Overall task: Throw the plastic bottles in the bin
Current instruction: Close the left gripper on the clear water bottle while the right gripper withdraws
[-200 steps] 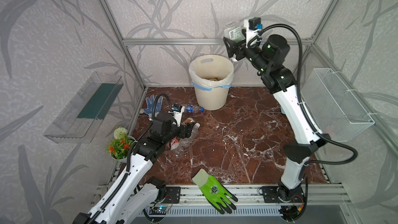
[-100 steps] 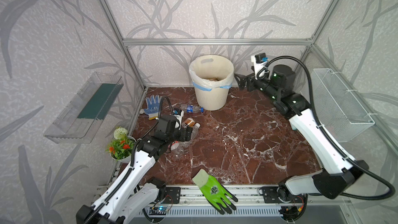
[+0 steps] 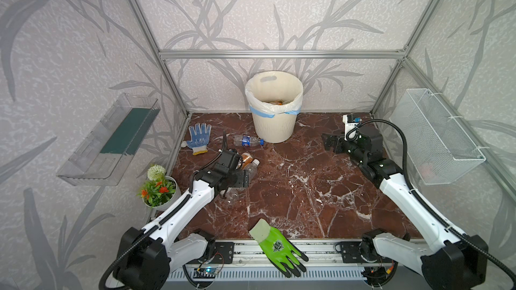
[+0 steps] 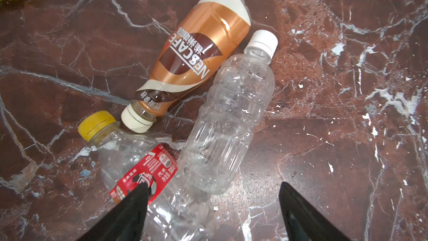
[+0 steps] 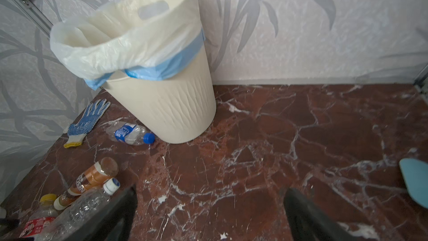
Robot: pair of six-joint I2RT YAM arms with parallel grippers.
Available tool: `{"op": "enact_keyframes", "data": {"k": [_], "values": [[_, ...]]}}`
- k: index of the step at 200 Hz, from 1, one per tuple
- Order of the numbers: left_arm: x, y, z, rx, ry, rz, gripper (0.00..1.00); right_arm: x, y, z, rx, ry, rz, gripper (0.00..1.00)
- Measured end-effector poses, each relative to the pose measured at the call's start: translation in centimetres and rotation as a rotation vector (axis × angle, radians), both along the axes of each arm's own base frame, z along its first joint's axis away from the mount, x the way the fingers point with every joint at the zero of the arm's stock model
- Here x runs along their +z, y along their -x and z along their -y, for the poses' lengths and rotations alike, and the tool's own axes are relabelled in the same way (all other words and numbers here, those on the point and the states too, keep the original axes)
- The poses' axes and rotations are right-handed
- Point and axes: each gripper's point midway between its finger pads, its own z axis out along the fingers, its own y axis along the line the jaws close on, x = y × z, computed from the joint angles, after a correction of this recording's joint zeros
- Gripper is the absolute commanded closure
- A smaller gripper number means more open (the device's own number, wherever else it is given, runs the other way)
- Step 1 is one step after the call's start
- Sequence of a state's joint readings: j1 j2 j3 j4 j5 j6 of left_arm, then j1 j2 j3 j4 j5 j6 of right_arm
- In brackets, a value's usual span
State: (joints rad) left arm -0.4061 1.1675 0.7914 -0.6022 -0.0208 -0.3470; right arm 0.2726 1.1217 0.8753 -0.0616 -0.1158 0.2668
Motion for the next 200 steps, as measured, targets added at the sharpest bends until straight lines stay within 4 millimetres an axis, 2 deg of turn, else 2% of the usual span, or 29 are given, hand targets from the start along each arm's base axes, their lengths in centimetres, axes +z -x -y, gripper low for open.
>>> {"op": "enact_keyframes", "data": {"k": [25, 47, 129, 159, 200], "values": [[-1.2, -1.1, 0.5, -0.013, -0.029, -0.052, 0.12, -3.5, 0.8, -0.1, -0.005, -0.036, -0.070, 0.01], [-2.3, -1.6, 0.7, -0.025, -0.048, -0.090, 0.12, -4.7, 1.1, 0.1, -0.012, -0.043, -0.092, 0.02], [-4.6, -3.8, 2.5, -0.092, -0.099, -0.164, 0.18, -3.4, 0.4, 0.6, -0.022, -0.066, -0.032, 0.02], [-5.9, -4.0, 3.6, -0.131, -0.126, -0.197, 0.23, -3.5, 0.4, 0.6, -0.021, -0.065, -0.029, 0.02], [-7.4, -4.1, 3.7, -0.135, -0.168, -0.240, 0.30, -3.6, 0.3, 0.7, -0.022, -0.060, -0.030, 0.03]]}}
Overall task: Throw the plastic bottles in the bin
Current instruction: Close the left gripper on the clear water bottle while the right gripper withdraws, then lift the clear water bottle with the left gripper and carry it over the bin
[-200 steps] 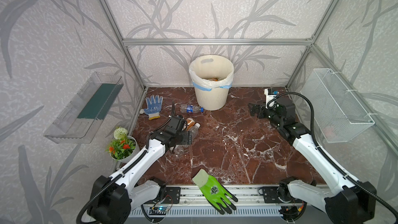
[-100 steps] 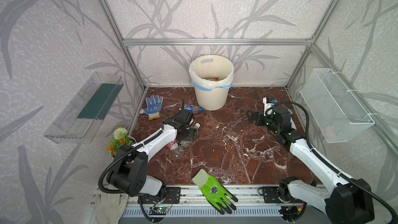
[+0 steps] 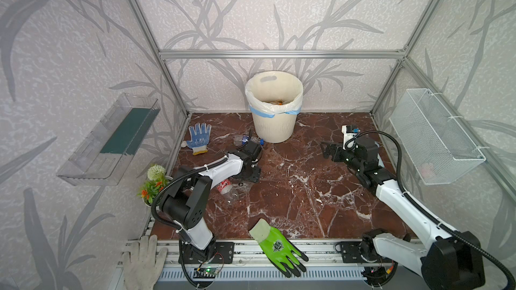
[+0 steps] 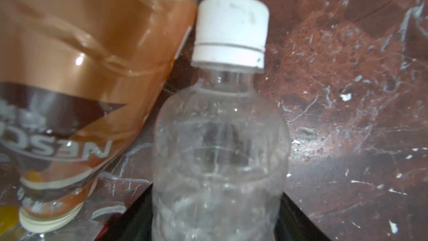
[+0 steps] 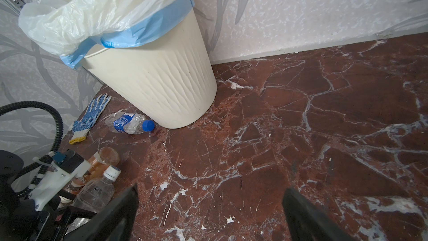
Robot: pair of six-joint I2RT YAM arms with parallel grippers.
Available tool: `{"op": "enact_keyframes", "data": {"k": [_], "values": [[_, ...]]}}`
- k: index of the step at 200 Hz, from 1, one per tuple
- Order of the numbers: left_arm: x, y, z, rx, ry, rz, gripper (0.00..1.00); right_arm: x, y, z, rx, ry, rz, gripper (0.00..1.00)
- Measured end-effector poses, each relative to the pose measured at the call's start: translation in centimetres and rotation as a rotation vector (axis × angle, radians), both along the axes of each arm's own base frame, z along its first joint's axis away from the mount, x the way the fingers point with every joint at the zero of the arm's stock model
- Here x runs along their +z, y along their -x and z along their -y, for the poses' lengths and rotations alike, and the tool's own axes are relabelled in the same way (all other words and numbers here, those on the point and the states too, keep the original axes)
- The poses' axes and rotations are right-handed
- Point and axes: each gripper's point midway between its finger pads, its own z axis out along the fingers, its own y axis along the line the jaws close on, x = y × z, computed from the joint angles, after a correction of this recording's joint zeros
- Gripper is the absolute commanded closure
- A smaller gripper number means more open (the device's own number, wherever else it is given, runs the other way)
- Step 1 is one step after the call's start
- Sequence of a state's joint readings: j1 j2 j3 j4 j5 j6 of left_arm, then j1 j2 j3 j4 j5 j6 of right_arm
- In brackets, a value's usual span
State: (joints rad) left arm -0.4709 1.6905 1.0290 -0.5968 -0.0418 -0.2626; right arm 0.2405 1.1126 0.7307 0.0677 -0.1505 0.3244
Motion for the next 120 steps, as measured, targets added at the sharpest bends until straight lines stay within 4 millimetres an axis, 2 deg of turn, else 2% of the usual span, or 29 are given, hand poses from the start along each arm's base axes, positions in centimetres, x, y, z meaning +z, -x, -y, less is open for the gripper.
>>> {"op": "enact_keyframes", "data": {"k": [42, 78, 99, 120], "values": [[-0.1, -0.3, 0.0, 0.000, -0.020, 0.007, 0.40, 0.0, 0.0, 0.1, -0.004, 0.000, 0.000, 0.03], [0.3, -0.4, 0.3, -0.007, -0.017, 0.023, 0.41, 0.0, 0.0, 0.1, -0.004, 0.000, -0.001, 0.03], [1.5, -0.6, 1.1, -0.022, 0.014, 0.059, 0.41, 0.0, 0.0, 0.1, -0.004, -0.001, -0.001, 0.04], [3.9, -1.0, 2.1, -0.039, 0.070, 0.130, 0.41, -0.1, 0.0, 0.1, -0.004, 0.000, -0.005, 0.04]]}}
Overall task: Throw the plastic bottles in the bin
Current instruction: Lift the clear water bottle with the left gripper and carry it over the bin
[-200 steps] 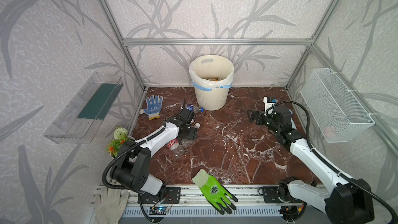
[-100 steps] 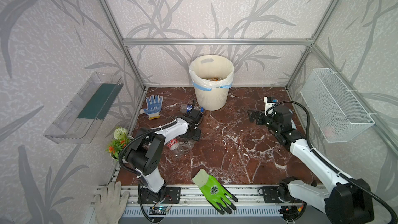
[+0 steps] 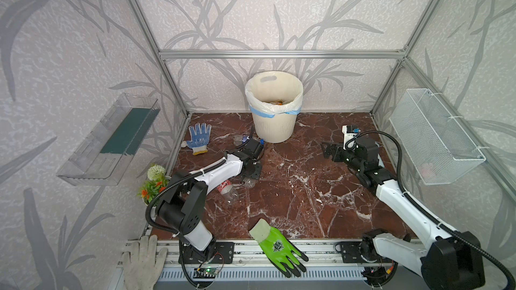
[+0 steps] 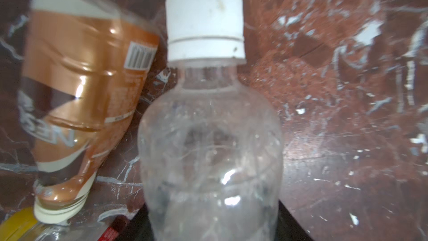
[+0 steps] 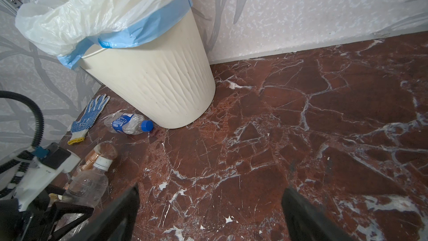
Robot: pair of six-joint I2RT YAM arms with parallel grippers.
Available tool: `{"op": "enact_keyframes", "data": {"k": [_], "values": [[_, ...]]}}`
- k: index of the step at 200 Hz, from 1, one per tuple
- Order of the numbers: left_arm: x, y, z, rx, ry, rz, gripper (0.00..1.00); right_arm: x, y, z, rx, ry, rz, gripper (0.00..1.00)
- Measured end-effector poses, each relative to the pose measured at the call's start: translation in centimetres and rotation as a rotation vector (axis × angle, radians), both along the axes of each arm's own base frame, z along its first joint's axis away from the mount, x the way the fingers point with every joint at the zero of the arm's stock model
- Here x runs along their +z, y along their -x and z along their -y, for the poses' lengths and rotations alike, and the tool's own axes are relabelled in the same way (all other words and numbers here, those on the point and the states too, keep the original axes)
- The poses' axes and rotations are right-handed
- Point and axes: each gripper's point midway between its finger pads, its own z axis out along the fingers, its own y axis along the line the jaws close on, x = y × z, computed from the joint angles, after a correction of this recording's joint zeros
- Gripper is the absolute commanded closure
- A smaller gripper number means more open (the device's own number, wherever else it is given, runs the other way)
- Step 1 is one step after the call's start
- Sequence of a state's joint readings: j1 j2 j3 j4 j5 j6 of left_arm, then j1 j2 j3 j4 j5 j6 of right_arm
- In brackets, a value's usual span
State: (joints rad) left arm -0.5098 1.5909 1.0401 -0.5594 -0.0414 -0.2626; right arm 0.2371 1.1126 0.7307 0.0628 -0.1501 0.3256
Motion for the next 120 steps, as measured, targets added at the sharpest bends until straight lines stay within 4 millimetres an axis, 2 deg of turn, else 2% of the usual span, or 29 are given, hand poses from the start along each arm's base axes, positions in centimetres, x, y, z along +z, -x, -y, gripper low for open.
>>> {"op": "enact_keyframes", "data": {"k": [47, 80, 120], "values": [[7.4, -1.0, 1.0, -0.033, 0.127, 0.219, 0.41, -0.4, 0.0, 0.0, -0.003, -0.004, -0.018, 0.05], [14.0, -1.7, 1.4, -0.041, 0.238, 0.437, 0.41, -1.0, 0.0, 0.0, -0.005, -0.008, -0.039, 0.05], [21.1, -1.5, 1.2, -0.063, 0.350, 0.697, 0.41, -2.0, 0.2, -0.6, 0.016, 0.006, -0.072, 0.06]]}}
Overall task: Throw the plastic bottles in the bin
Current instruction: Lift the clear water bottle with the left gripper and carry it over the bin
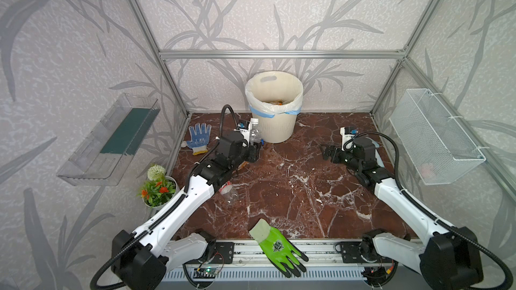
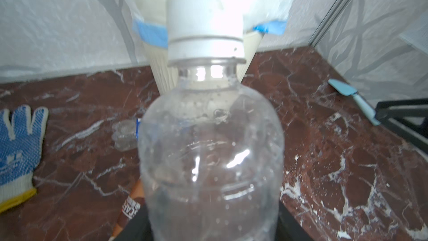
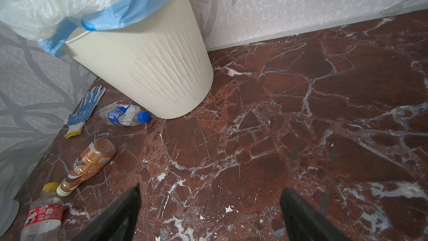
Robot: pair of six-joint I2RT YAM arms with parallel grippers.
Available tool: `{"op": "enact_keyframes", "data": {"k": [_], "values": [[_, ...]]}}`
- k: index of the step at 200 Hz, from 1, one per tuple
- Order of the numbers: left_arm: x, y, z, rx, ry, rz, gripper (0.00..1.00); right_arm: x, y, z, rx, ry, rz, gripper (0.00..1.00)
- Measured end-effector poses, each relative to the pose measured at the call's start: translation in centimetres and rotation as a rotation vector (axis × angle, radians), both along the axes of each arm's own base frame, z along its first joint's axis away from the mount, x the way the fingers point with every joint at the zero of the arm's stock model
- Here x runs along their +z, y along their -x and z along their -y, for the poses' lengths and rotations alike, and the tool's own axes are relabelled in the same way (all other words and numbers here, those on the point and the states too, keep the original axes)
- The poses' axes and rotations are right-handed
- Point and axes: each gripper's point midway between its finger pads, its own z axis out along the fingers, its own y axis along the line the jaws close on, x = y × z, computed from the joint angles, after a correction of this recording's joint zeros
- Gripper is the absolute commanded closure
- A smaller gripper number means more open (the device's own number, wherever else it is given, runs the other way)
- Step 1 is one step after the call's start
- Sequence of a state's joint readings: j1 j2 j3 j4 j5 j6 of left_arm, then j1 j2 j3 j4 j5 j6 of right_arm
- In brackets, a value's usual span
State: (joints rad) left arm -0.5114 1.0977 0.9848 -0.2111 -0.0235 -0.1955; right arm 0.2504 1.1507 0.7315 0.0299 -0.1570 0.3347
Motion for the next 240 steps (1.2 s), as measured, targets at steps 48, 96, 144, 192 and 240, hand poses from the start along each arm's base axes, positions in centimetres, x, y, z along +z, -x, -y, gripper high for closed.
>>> {"op": "enact_keyframes", "data": {"k": [48, 96, 144, 192, 240], "values": [[9.9, 2.3, -1.0, -0.036, 0.096, 0.350, 0.41, -2.7, 0.7, -1.7, 0.058, 0.062, -0.071, 0.06], [17.8, 4.9, -0.4, -0.138, 0.137, 0.639, 0.41, -3.5, 1.0, -2.5, 0.081, 0.112, -0.087, 0.06], [25.5, 7.3, 0.5, -0.228, 0.120, 0.900, 0.41, -2.8, 0.7, -2.6, 0.075, 0.147, -0.059, 0.06], [34.1, 0.7, 4.1, -0.210, 0.086, 1.004, 0.33, -2.5, 0.5, -2.5, 0.061, 0.151, -0.043, 0.06], [29.1, -18.5, 7.9, -0.092, 0.045, 0.674, 0.01, -2.2, 0.4, -2.9, 0.066, 0.141, -0.030, 0.06]]}}
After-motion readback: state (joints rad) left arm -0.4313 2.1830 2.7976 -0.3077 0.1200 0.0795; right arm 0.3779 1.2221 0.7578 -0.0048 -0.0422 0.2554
